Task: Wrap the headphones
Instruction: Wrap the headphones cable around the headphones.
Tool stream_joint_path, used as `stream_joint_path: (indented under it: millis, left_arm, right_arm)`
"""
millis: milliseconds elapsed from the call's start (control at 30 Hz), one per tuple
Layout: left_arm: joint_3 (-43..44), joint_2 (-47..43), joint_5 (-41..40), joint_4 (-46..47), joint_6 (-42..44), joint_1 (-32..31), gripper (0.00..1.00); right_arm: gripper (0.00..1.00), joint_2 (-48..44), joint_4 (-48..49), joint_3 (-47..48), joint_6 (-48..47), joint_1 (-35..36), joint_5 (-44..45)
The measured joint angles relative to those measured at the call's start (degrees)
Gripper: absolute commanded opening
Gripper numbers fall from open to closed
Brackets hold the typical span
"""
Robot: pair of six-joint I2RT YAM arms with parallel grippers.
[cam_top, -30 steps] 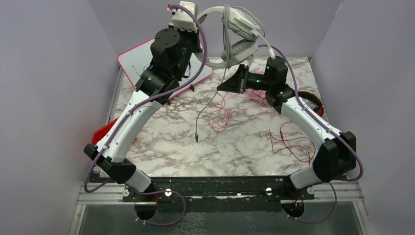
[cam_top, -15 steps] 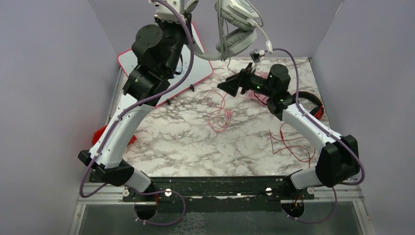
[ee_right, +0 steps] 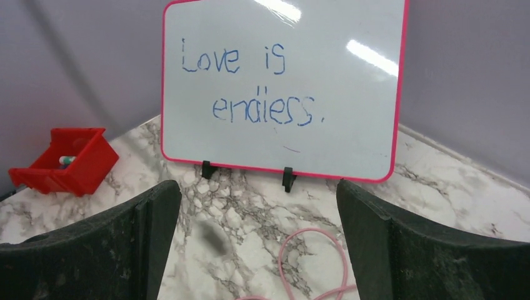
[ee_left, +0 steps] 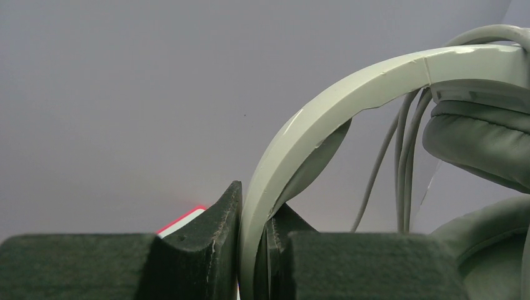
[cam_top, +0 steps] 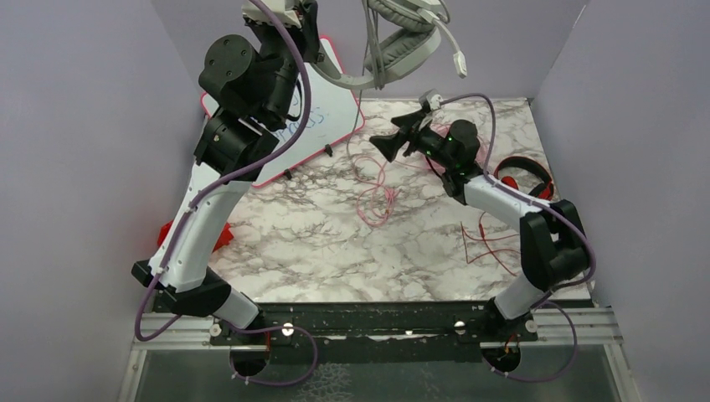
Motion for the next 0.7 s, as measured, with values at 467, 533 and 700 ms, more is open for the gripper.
stream_joint_path:
  millis: [467,533,700]
  left_arm:
    - [0.72,0.17,0.87,-3.28,-0.07,0.00,0.00]
    - [0.68,0.09,0.87,-3.45,-0.07,0.00,0.00]
    - [0.07,-0.87,0.90,-3.48,-0.17,0.00,0.00]
  right_arm:
    - [0.95,11.69,27.39,2.08,20.17,5.01,-22.25]
    - [0.95,11.69,33.46,0.98,24.87,4.98,-25.83]
    - [0.91,11.56,37.79,-0.57,29.24,5.03,-30.67]
